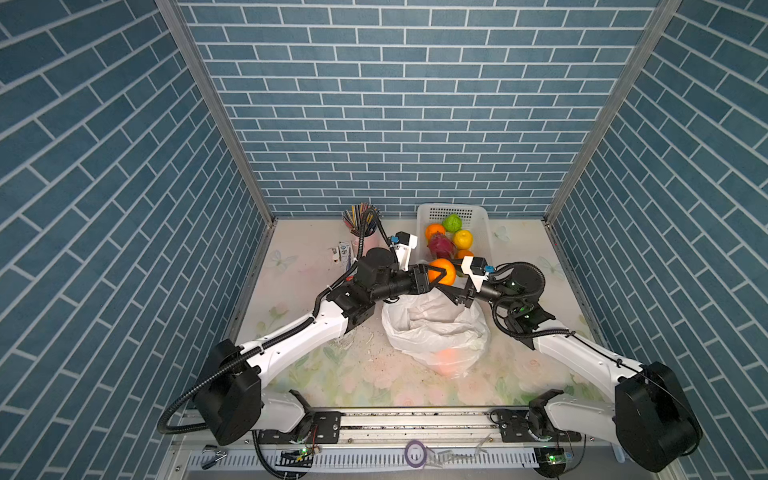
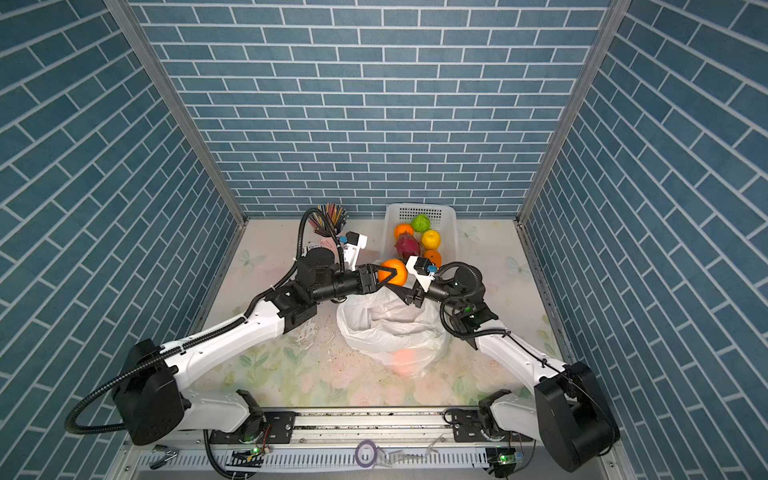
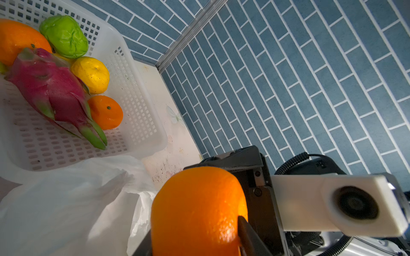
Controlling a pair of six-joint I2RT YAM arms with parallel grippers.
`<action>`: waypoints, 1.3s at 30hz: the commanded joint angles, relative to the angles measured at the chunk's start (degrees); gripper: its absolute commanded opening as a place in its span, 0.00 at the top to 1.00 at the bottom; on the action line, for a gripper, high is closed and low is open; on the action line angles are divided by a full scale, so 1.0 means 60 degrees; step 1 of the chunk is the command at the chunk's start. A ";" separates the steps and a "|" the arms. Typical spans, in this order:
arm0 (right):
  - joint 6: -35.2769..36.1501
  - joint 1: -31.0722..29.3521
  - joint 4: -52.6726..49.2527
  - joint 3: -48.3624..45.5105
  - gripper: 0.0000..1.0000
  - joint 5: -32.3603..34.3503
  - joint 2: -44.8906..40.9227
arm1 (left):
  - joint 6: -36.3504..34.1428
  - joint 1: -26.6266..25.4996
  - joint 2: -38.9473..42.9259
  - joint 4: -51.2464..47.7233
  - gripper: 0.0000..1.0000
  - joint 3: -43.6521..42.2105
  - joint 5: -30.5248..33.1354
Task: Untie the knot of the plastic bag and take out the fruit
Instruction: 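Grasp the orange with the right gripper while the left gripper releases it, then carry the orange into the basket with the right gripper while the left returns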
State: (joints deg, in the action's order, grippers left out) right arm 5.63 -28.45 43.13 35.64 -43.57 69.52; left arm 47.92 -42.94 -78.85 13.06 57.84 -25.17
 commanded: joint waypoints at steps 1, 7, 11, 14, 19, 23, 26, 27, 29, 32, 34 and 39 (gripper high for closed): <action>0.0371 -0.0153 0.0395 0.0343 0.42 -0.0312 0.0032 | -0.0052 -0.0104 0.0172 -0.0036 0.45 0.0261 -0.0110; 0.0263 -0.0141 0.0396 0.0159 0.46 0.0694 -0.0303 | -0.0663 -0.0097 0.0559 -0.0277 0.24 0.0244 0.0525; 0.0212 -0.0068 0.0315 0.0117 0.48 0.1369 -0.0532 | -0.1079 -0.0080 0.0896 -0.0392 0.20 0.0252 0.1115; 0.0105 0.0016 0.0261 0.0155 0.49 0.1773 -0.0614 | -0.1376 -0.0079 0.1152 -0.0572 0.18 0.0238 0.1585; -0.0384 0.0204 0.0204 0.0343 0.49 0.2383 -0.0558 | -0.1849 -0.0083 0.1613 -0.0502 0.15 0.0013 0.1900; -0.1188 0.0444 0.0008 0.0692 0.51 0.2902 -0.0263 | -0.2399 -0.0080 0.2052 -0.0417 0.13 -0.0290 0.2049; -0.1705 0.0489 -0.1309 0.1467 0.52 0.4067 0.0142 | -0.2686 -0.0080 0.2333 -0.0671 0.12 -0.0427 0.2354; -0.1898 0.0526 -0.1870 0.1816 0.52 0.4394 0.0316 | -0.2751 -0.0078 0.2391 -0.0722 0.12 -0.0445 0.2374; -0.2164 0.0614 -0.2649 0.2382 0.52 0.4744 0.0635 | -0.2826 -0.0080 0.2470 -0.0797 0.12 -0.0448 0.2358; -0.2436 0.0709 -0.3394 0.3053 0.52 0.5036 0.1173 | -0.2903 -0.0081 0.2491 -0.0927 0.12 -0.0418 0.2371; -0.2565 0.0725 -0.3811 0.3462 0.52 0.5344 0.1539 | -0.2919 -0.0076 0.2456 -0.1053 0.12 -0.0377 0.2394; -0.3256 0.0930 -0.4989 0.4670 0.53 0.6004 0.2582 | -0.2928 -0.0109 0.2309 -0.1507 0.12 -0.0132 0.2416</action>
State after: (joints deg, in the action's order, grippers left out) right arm -9.61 -23.62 19.35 60.31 -11.66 82.76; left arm 31.18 -43.42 -64.60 6.24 55.90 -11.51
